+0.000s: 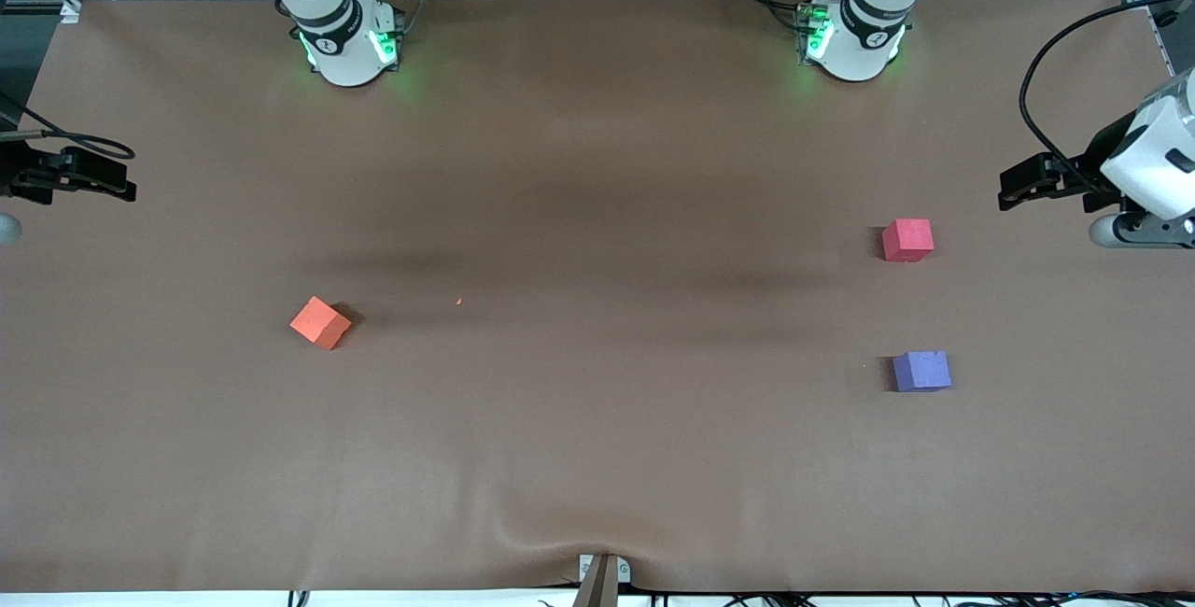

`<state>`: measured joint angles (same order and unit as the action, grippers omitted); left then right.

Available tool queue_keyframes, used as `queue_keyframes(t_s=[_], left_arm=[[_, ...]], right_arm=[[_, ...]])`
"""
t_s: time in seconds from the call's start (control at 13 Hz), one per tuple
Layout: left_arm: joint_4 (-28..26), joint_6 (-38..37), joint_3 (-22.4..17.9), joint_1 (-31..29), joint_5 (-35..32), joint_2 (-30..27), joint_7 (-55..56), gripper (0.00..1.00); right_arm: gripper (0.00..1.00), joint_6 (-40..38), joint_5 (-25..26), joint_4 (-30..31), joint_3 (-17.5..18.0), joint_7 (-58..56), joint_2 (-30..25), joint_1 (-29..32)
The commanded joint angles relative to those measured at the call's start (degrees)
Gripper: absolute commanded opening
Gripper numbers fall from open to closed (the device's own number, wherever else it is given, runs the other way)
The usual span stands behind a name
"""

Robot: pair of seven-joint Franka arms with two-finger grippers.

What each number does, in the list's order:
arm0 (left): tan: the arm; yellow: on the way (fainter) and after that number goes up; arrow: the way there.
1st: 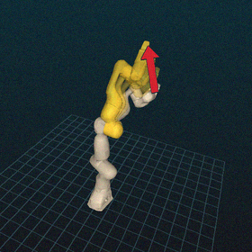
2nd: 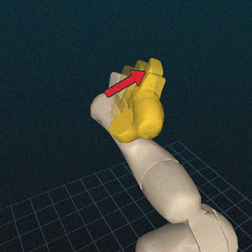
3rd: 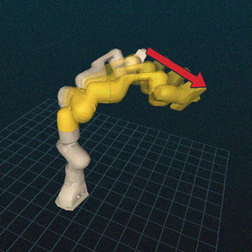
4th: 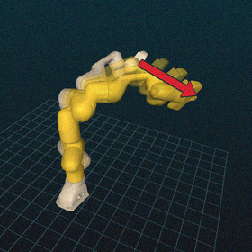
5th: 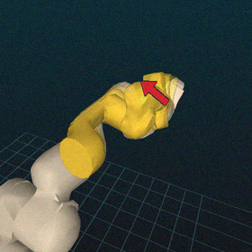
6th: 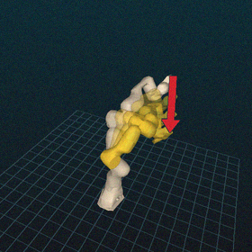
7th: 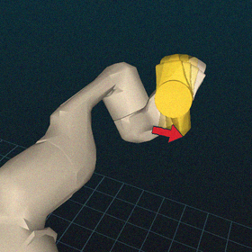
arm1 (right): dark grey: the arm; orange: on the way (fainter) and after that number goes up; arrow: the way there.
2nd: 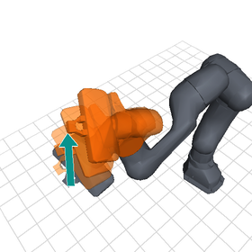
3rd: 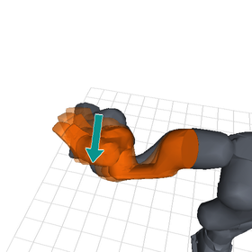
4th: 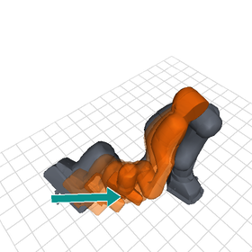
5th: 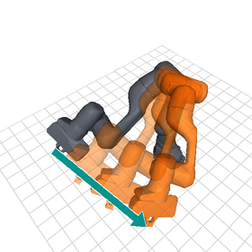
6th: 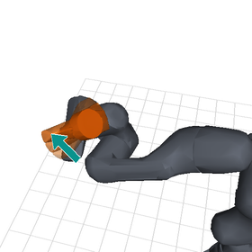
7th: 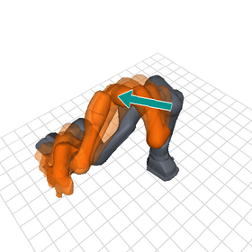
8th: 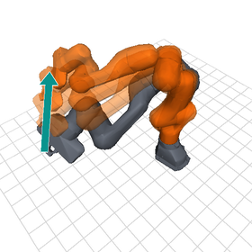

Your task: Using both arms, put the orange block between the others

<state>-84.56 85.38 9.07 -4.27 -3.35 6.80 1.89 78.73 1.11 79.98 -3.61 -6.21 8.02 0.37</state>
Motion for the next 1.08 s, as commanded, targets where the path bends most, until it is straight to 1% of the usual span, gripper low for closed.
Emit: queue_keyframes(t_s=[0.0, 0.31, 0.54, 1.0], left_arm=[[0.4, 1.7, 0.8, 0.9, -4.3, 0.4, -0.7, 1.0], [0.3, 2.4, 0.9, 0.1, -3.5, 0.4, -0.5, 1.0], [0.0, 2.4, 0.8, 0.0, -0.8, 0.2, -0.5, 1.0], [0.3, 3.2, 0.8, 0.1, 0.0, 0.1, 0.4, 1.0]], right_arm=[[1.0, -0.8, 0.5, -0.8, 0.3, -0.6, -0.3, -0.2], [1.0, -0.8, 0.4, -1.2, 0.2, -0.5, -0.3, 0.0], [1.0, -0.8, 0.4, -1.8, 0.0, -0.5, -0.2, 0.3], [1.0, -0.8, 0.5, -1.9, 0.0, -0.5, -0.3, 0.2]])
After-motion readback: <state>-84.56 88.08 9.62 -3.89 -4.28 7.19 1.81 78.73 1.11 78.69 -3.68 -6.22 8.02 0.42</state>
